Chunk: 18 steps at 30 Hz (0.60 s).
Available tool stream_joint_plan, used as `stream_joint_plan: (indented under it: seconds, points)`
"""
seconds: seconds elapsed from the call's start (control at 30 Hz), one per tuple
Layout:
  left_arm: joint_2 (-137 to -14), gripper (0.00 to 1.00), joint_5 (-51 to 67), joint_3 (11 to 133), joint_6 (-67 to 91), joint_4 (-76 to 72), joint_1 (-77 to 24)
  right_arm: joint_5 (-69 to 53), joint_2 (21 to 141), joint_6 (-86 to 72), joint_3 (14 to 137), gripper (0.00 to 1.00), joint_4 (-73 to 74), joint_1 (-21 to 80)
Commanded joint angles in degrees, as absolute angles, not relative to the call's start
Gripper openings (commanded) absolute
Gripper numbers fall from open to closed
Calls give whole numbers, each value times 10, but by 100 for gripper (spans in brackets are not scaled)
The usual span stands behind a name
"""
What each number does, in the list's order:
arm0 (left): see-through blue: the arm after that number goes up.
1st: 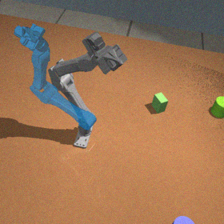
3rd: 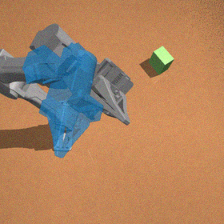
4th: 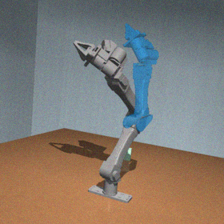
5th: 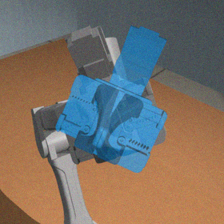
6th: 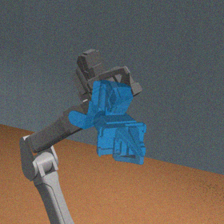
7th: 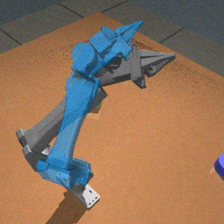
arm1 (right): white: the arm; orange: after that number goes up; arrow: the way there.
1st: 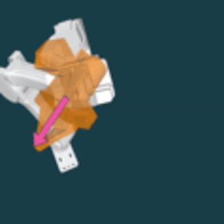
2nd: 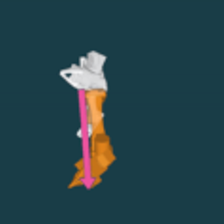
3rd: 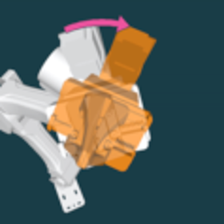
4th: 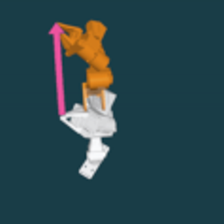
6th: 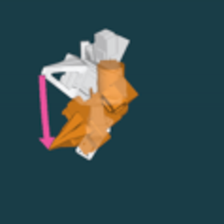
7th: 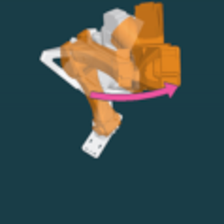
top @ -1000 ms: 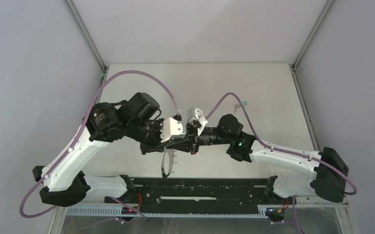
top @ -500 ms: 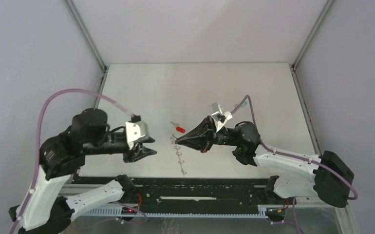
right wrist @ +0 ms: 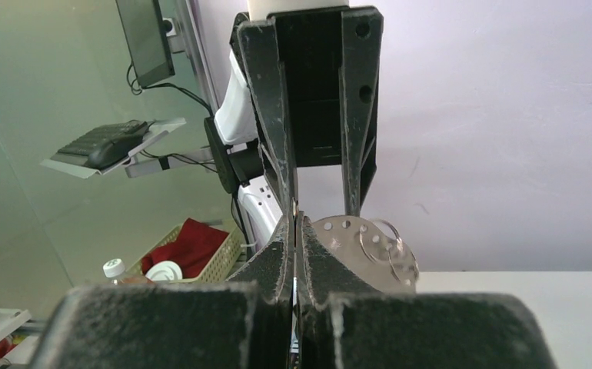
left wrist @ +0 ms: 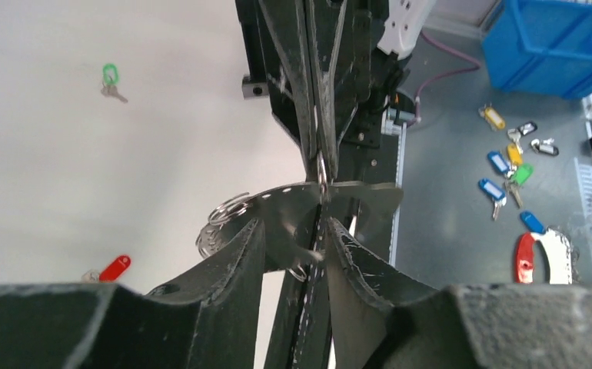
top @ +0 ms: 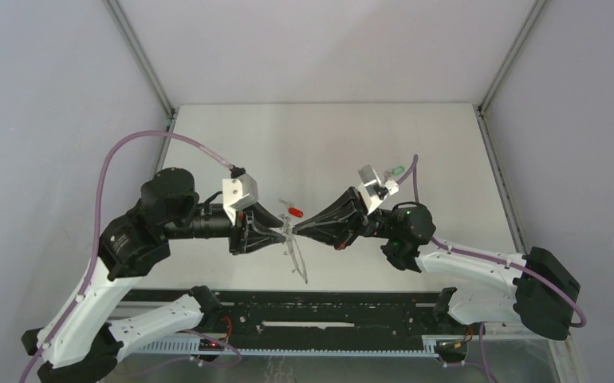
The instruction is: Put the keys on the keyring
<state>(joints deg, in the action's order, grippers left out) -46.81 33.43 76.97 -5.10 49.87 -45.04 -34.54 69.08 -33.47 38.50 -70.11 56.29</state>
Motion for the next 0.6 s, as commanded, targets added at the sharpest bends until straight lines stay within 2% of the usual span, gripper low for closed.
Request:
stream_joint_plan:
  seconds: [0.0, 0.57]
  points:
    - [-452, 39, 361, 770, -21, 427, -447, -329, 676, -334, 390, 0, -731, 566]
    - [-470, 28, 383, 758, -27, 437, -447, -318, 688, -329, 393, 0, -742, 575]
